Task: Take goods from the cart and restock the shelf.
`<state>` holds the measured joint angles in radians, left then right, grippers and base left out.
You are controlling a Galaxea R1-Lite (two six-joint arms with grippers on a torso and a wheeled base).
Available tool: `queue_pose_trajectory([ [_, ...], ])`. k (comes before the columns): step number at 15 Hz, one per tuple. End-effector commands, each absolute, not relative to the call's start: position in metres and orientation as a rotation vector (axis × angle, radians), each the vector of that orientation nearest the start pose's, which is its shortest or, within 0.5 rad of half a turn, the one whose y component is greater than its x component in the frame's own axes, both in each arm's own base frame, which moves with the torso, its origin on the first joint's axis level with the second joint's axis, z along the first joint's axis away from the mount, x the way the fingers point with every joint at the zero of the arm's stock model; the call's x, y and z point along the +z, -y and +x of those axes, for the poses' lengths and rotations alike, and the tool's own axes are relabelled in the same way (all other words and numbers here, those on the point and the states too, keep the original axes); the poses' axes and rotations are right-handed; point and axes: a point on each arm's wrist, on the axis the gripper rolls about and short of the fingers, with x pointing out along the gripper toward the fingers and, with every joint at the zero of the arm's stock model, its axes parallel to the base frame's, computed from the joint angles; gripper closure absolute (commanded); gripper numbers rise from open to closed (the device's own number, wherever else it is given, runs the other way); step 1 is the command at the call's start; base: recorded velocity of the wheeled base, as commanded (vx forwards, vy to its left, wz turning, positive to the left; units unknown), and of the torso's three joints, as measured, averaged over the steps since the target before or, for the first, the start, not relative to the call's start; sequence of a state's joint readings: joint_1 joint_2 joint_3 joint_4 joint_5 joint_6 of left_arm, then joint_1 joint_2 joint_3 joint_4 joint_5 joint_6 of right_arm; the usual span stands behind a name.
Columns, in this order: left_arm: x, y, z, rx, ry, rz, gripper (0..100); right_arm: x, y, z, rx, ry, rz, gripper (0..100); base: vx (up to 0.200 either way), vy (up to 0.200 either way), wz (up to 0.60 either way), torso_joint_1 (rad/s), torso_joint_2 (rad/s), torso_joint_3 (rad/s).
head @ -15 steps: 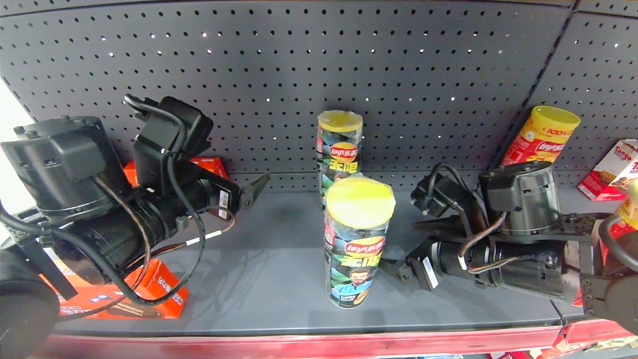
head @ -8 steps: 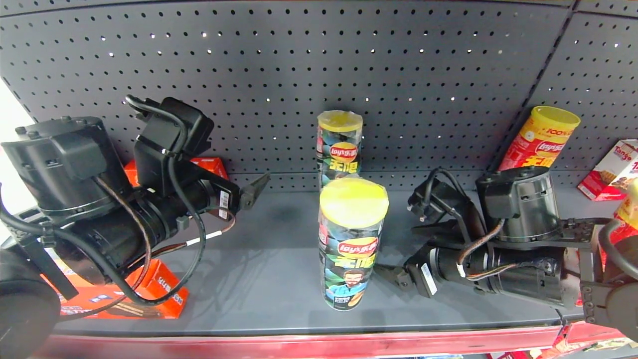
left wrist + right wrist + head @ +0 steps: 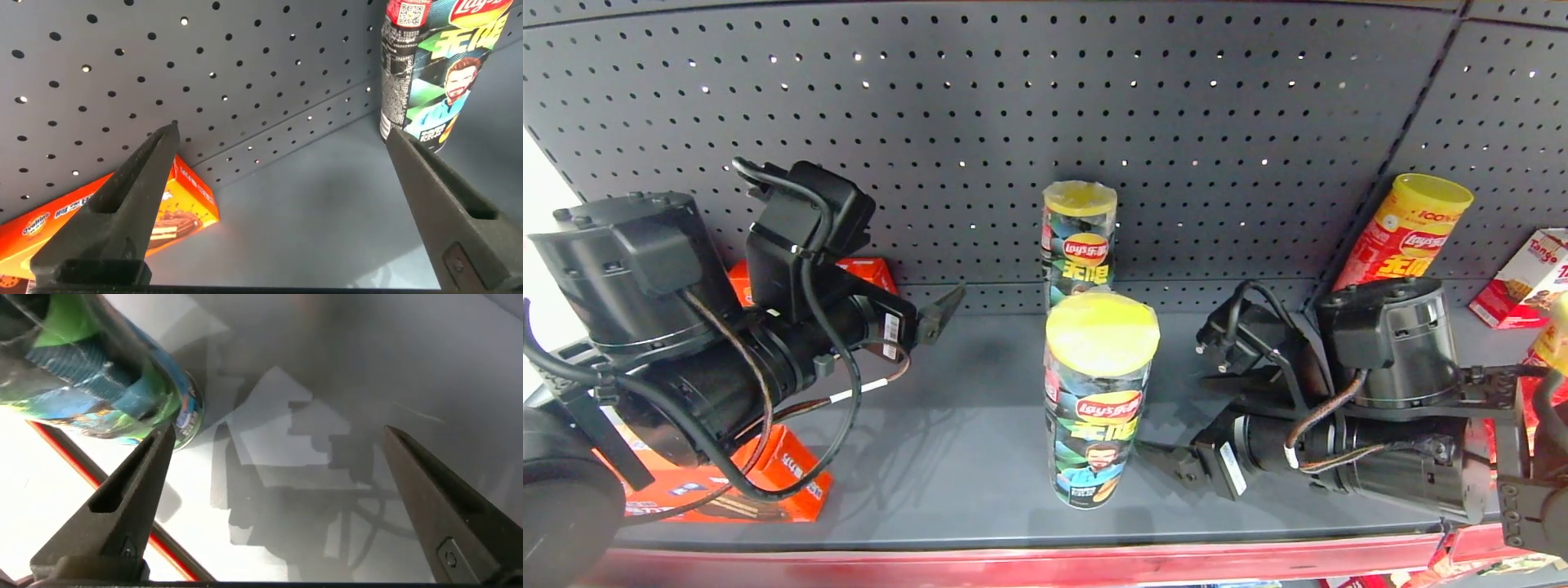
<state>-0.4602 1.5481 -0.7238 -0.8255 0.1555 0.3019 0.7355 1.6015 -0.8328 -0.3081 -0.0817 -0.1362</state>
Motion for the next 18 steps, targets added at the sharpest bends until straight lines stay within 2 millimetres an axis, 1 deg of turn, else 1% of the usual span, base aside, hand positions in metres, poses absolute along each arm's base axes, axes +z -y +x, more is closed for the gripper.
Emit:
queue_pose_trajectory([
  [1, 0.222, 0.117, 0.244, -0.303, 0.045, 0.3, 0, 0.189, -0.187, 0.207, 0.677, -0.379, -0.315, 0, 0.0, 0.0, 0.0, 0.0, 0.0, 0.0],
  [7, 0.222, 0.117, 0.244, -0.306, 0.045, 0.3, 0, 0.186, -0.189, 0.206, 0.685, -0.387, -0.32, 0, 0.0, 0.0, 0.0, 0.0, 0.0, 0.0],
  [10, 0.222, 0.117, 0.244, -0.306, 0.044, 0.301, 0, 0.187, -0.184, 0.203, 0.68, -0.384, -0.315, 0, 0.0, 0.0, 0.0, 0.0, 0.0, 0.0],
  [11, 0.222, 0.117, 0.244, -0.306, 0.044, 0.301, 0, 0.192, -0.178, 0.199, 0.672, -0.371, -0.308, 0, 0.0, 0.0, 0.0, 0.0, 0.0, 0.0],
  [13, 0.222, 0.116, 0.241, -0.305, 0.045, 0.3, 0, 0.203, -0.156, 0.189, 0.636, -0.33, -0.28, 0, 0.0, 0.0, 0.0, 0.0, 0.0, 0.0],
  [14, 0.226, 0.113, 0.236, -0.303, 0.053, 0.296, 0, 0.214, -0.142, 0.178, 0.622, -0.284, -0.259, 0, 0.0, 0.0, 0.0, 0.0, 0.0, 0.0],
  [15, 0.23, 0.111, 0.232, -0.303, 0.068, 0.291, 0, 0.222, -0.133, 0.171, 0.611, -0.251, -0.244, 0, 0.0, 0.0, 0.0, 0.0, 0.0, 0.0],
  [16, 0.241, 0.106, 0.221, -0.298, 0.096, 0.281, 0, 0.233, -0.115, 0.151, 0.598, -0.186, -0.217, 0, 0.0, 0.0, 0.0, 0.0, 0.0, 0.0],
  [17, 0.242, 0.105, 0.22, -0.298, 0.097, 0.28, 0, 0.233, -0.114, 0.149, 0.599, -0.181, -0.216, 0, 0.0, 0.0, 0.0, 0.0, 0.0, 0.0],
  [18, 0.251, 0.098, 0.205, -0.298, 0.107, 0.274, 0, 0.237, -0.097, 0.126, 0.604, -0.12, -0.196, 0, 0.0, 0.0, 0.0, 0.0, 0.0, 0.0],
])
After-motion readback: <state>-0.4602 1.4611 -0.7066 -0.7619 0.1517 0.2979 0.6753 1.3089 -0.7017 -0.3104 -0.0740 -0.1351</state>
